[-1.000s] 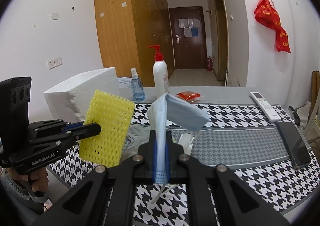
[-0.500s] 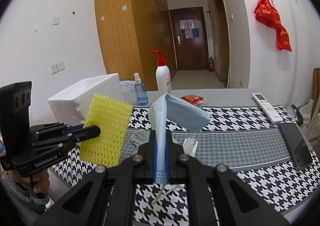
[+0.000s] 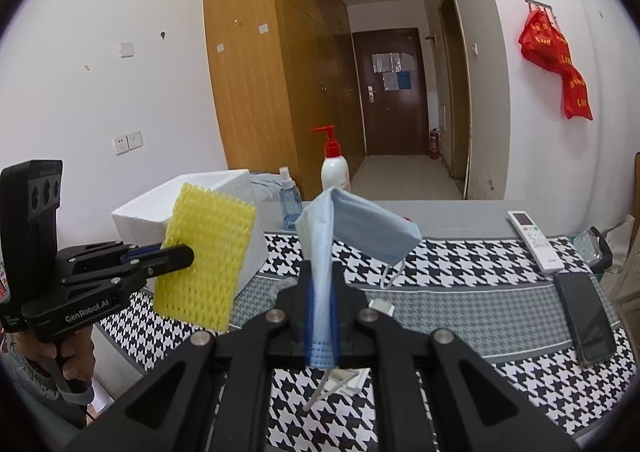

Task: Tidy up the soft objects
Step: 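Lift the yellow net with the left tool while the right tool carries the mask over the foam box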

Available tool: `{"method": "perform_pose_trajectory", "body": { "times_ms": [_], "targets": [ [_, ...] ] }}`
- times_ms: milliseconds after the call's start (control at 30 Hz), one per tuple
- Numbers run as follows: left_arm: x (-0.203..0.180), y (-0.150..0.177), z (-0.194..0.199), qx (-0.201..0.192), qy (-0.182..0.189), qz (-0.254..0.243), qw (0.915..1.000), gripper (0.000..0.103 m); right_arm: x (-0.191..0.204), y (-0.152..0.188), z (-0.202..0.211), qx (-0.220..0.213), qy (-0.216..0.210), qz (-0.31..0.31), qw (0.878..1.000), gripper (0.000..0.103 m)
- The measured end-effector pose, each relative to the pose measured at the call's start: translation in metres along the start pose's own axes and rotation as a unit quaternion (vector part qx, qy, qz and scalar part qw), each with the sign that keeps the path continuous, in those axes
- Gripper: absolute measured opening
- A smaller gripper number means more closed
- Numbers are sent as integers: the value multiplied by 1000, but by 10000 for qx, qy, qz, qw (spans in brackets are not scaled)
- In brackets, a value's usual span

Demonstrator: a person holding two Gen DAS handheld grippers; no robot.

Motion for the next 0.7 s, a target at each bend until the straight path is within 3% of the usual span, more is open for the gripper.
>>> {"method": "perform_pose_trajectory", "body": {
  "times_ms": [367,700],
  "targets": [
    [3,-5,8,-115,-95,-98,9998,9,4,-4,1,-188,4,-60,9998,10],
    [14,-14,33,-530,-296,-139,9981,9,20,-17,5,-409,-132,139,9990,10]
  ]
}}
Point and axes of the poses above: each gripper's, at about its wrist camera, not at the fingertips, and z roughly against the way its jaws point, x to its left, y to its underside, the point moved 4 cm from there along -z, roughly the way its jaws point, and after that the axes turned 12 degrees about x, right-handed, at the moved point
